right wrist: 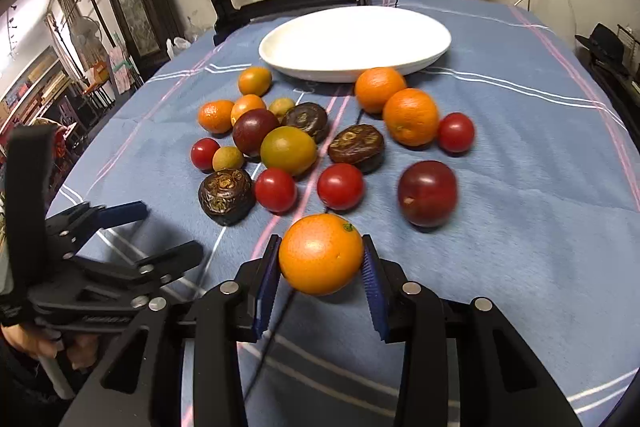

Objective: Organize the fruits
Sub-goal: 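Reach the right tool to the orange and close its fingers on it, then grasp the dark brown passion fruit with the left tool while the right tool holds the orange, then carry both fruits over the white plate and open both tools to drop them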

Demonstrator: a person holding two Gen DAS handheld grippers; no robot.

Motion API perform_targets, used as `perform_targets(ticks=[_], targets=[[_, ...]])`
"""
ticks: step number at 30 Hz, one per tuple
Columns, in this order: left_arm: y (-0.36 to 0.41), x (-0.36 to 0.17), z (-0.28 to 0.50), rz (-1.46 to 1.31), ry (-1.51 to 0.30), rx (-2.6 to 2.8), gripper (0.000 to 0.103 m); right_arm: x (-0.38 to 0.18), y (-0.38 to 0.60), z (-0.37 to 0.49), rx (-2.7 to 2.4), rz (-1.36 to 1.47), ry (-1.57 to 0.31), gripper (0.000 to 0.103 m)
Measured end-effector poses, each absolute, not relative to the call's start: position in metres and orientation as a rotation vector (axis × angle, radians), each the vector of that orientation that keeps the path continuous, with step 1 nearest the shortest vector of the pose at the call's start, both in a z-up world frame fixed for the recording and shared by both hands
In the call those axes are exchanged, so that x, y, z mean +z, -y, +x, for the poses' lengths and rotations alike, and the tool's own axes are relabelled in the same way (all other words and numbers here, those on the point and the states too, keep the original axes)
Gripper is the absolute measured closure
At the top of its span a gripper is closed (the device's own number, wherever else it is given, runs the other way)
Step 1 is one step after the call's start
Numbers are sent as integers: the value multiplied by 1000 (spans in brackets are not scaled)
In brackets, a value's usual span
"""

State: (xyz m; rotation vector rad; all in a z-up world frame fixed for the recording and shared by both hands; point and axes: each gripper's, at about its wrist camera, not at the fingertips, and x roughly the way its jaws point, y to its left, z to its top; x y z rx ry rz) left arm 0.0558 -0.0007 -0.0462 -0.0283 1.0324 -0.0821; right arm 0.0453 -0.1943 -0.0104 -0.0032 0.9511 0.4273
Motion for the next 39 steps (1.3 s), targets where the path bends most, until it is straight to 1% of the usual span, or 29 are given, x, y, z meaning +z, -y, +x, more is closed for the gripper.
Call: perform_targets(ticks=[5,6,7,10,11,12,14,16,19,23,29,35,39], targets=[[20,-47,69,-18,-1035,-88,5,-15,212,43,422,25,-944,64],[23,-46,72,-20,-1032,-90,13,-16,215,43,424,31,-945,64],[26,-45,74,-9,-1026,-81,25,-16,217,43,424,37,-945,64],[36,-43,80,34,-1025,-74,40,-20,223,44,427,48,-950,64],[39,-42,82,37,-1026,-75,42,-21,224,45,428,52,-950,64],[40,-41,83,43,-1024,-71,48,-21,224,45,429,54,-952,64],[43,-40,85,58,-1018,-65,52,-23,225,43,435,53,-955,64],[46,-40,86,71,-1005,-70,58,-24,223,43,441,51,-957,64],[47,-39,84,77,-990,-68,59,-24,222,43,443,49,-958,64],[39,-34,74,5,-979,-137,60,-19,223,42,445,48,-948,64],[26,-1,65,-13,-887,-163,60,2,217,50,477,50,-919,64],[19,45,104,25,-759,-113,60,45,195,84,493,11,-821,64],[18,55,154,39,-728,-39,60,59,177,132,473,7,-814,64]])
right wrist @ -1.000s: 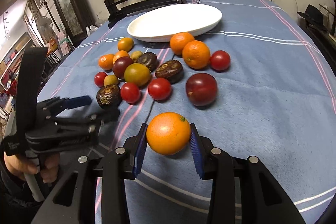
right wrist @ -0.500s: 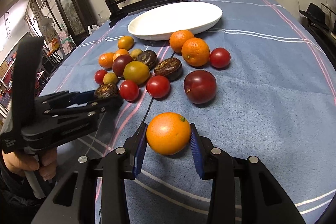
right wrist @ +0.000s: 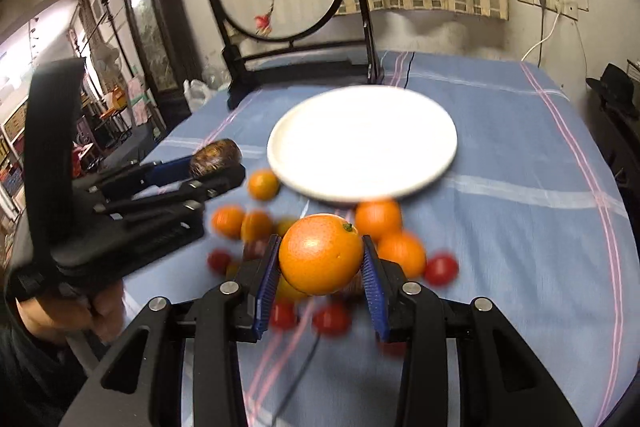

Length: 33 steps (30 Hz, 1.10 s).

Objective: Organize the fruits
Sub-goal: 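Carry both fruits over the white plate and open both tools to drop them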

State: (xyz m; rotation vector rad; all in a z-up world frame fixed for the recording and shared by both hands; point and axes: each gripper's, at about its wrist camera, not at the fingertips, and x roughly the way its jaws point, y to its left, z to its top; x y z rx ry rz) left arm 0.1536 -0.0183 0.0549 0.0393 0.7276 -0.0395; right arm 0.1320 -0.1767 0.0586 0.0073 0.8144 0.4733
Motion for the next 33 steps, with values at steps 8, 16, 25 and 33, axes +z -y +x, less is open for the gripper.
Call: perform_targets(ticks=[8,16,25,33], targets=[[1,16,239,-62,-826,0,60,20,164,217,340,44,-877,63],[9,-11,255,-51,-868,-28,59,3,155,230,361,18,-900,62],[4,9,230,-78,-821,-17,27,18,172,212,393,77,-864,45],[4,21,162,5,-753,-28,21,25,196,155,347,-7,-723,23]])
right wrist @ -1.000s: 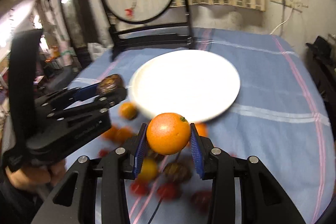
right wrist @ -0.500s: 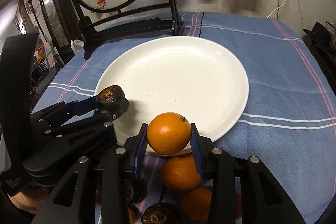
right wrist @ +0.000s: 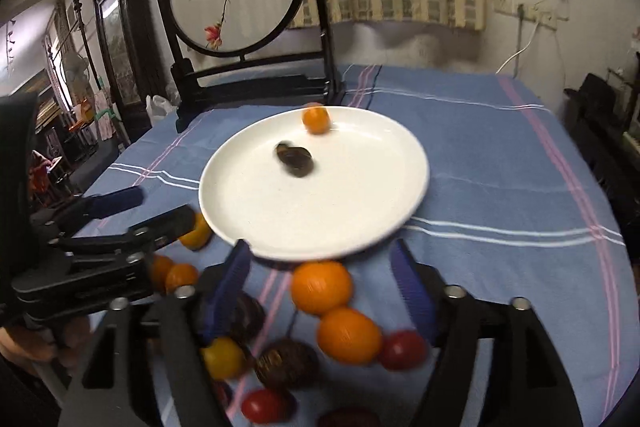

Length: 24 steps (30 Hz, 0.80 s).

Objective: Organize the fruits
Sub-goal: 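Carry both fruits over the white plate and open both tools to drop them, then grasp the dark red plum with the right tool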

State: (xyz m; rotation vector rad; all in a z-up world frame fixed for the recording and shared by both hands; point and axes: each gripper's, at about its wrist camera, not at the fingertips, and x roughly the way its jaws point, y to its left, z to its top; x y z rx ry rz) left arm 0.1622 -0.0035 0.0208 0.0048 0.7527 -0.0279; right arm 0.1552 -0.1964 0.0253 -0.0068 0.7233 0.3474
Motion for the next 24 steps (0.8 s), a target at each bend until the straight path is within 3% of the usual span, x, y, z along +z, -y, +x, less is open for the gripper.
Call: perform_targets(ticks=[8,11,24], targets=[[-7,-2,105,3,-791,-48,17,7,212,105,402,-28,-761,21],[-9,-6,92,1,-804,-59,17,7,213,89,389,-41,-763,14],[-10,-19,66,1,-852,-75,13,-32,212,79,276,-136,-970,13]])
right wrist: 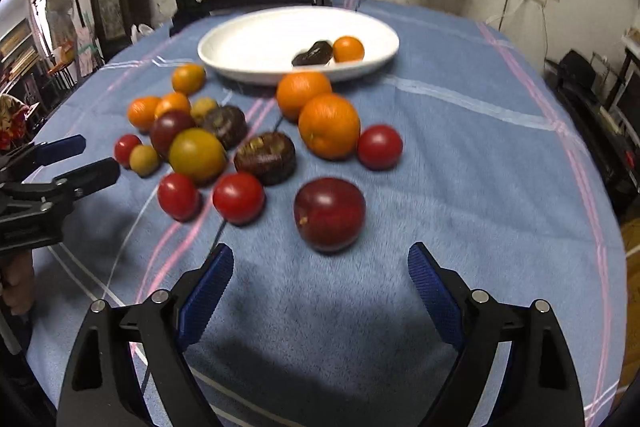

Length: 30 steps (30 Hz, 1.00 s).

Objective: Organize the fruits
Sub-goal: 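Grasp the dark red plum with the right tool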

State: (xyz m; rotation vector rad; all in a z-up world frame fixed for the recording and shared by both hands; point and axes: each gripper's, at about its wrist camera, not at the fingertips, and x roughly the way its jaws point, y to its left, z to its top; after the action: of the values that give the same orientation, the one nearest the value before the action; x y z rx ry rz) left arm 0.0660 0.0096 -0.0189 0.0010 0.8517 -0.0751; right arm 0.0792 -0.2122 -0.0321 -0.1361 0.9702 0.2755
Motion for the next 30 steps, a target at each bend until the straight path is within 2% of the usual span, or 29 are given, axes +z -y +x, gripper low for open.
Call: perform_targets(ticks=[3,5,7,15,21,30], targets=[[-13,-21,66,-18,-862,-76,13,-36,214,87,236,-108,-992,13],[-14,-22,67,-24,-867,-76,13,-36,217,91,232,-79,-988,17],[-14,-23,68,-22,-878,-76,13,-37,217,97,252,-58,-993,30],[-15,-29,73,-23,-911,-64,13,-34,224,103,247,14,-971,36],[-17,-32,74,-18,-926,-39,13,-33,225,104,267,39,-965,62],[-20,-36,75,111,-950,-19,13,-35,241,105,318,167,-960,64]])
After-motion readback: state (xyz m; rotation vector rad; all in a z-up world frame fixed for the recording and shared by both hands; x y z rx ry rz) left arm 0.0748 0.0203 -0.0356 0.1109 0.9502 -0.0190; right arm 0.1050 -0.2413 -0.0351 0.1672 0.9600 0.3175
